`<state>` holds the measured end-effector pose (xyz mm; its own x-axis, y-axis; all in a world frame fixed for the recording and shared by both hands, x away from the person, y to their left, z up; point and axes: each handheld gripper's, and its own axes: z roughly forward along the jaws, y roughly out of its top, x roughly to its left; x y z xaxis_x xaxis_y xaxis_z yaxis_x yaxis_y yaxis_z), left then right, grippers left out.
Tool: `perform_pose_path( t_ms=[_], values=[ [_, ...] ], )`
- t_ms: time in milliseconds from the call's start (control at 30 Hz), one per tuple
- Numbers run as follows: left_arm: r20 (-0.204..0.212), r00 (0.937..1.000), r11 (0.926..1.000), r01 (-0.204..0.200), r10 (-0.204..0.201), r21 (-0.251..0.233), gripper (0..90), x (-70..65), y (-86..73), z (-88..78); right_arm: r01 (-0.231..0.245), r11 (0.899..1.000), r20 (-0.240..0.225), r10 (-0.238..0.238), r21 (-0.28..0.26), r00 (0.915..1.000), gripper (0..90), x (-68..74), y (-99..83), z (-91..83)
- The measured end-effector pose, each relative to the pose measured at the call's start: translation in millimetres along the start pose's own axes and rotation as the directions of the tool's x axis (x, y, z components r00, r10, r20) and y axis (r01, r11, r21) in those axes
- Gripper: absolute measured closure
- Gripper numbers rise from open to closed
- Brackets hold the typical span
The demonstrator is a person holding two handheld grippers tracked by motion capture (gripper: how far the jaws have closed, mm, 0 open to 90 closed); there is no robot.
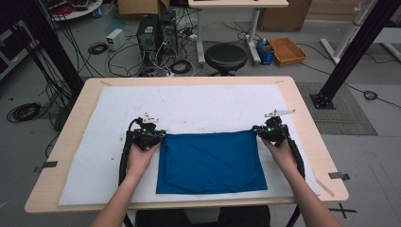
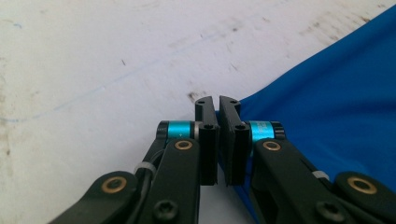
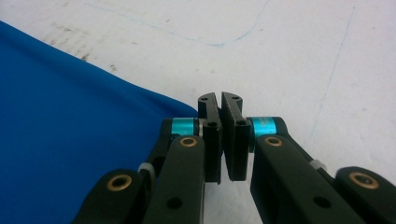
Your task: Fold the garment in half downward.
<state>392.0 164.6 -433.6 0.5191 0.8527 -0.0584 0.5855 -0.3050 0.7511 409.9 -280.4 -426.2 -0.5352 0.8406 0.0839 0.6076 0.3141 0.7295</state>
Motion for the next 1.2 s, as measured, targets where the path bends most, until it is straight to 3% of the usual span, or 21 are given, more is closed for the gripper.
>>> perform_pose_path(
  t_ms=[167, 500, 600, 733, 833, 933, 1067, 1200],
  values=[
    [-0.017, 0.9998, 0.9999, -0.013, 0.013, 0.007, 86.1, 2.8, 5.3, 7.2, 0.021, 1.000, 0.012, -0.021, -0.004, 0.9997, 87.3, -4.3, 8.2, 5.2],
    [-0.023, 0.9995, 0.9998, -0.020, 0.020, -0.003, 84.7, 1.3, 6.5, 5.4, 0.031, 1.000, 0.017, -0.031, -0.004, 0.9994, 86.9, -4.5, 7.8, 6.4],
    [-0.042, 0.9989, 0.9997, -0.023, 0.023, -0.010, 77.5, 1.0, 6.8, 3.9, 0.031, 1.000, 0.019, -0.031, -0.004, 0.9993, 83.3, -4.5, 7.6, 5.9],
    [-0.050, 0.9987, 0.9996, -0.012, 0.010, -0.025, 62.4, 0.9, 7.2, -0.1, 0.017, 1.000, 0.033, -0.016, -0.019, 0.9993, 70.7, -5.1, 7.4, 1.6],
    [-0.016, 0.9997, 0.9976, -0.021, 0.020, -0.066, 52.1, -0.1, 5.7, -16.0, 0.012, 0.999, 0.035, -0.011, -0.037, 0.9993, 59.8, -5.3, 6.7, -6.9],
    [-0.015, 0.9982, 0.9938, -0.060, 0.059, -0.094, 45.6, -4.0, 1.3, -32.8, 0.037, 0.998, 0.026, -0.036, -0.051, 0.9990, 51.7, -4.0, 5.2, -16.4],
    [-0.023, 0.9961, 0.9858, -0.088, 0.085, -0.144, 42.3, -9.9, -7.3, -51.8, 0.073, 0.992, 0.025, -0.071, -0.106, 0.9972, 47.5, 0.8, -2.3, -32.7],
    [-0.047, 0.9922, 0.9769, -0.122, 0.115, -0.175, 40.7, -14.1, -15.7, -66.7, 0.076, 0.985, 0.015, -0.074, -0.157, 0.9971, 45.4, 2.7, -11.0, -46.9]
  ],
)
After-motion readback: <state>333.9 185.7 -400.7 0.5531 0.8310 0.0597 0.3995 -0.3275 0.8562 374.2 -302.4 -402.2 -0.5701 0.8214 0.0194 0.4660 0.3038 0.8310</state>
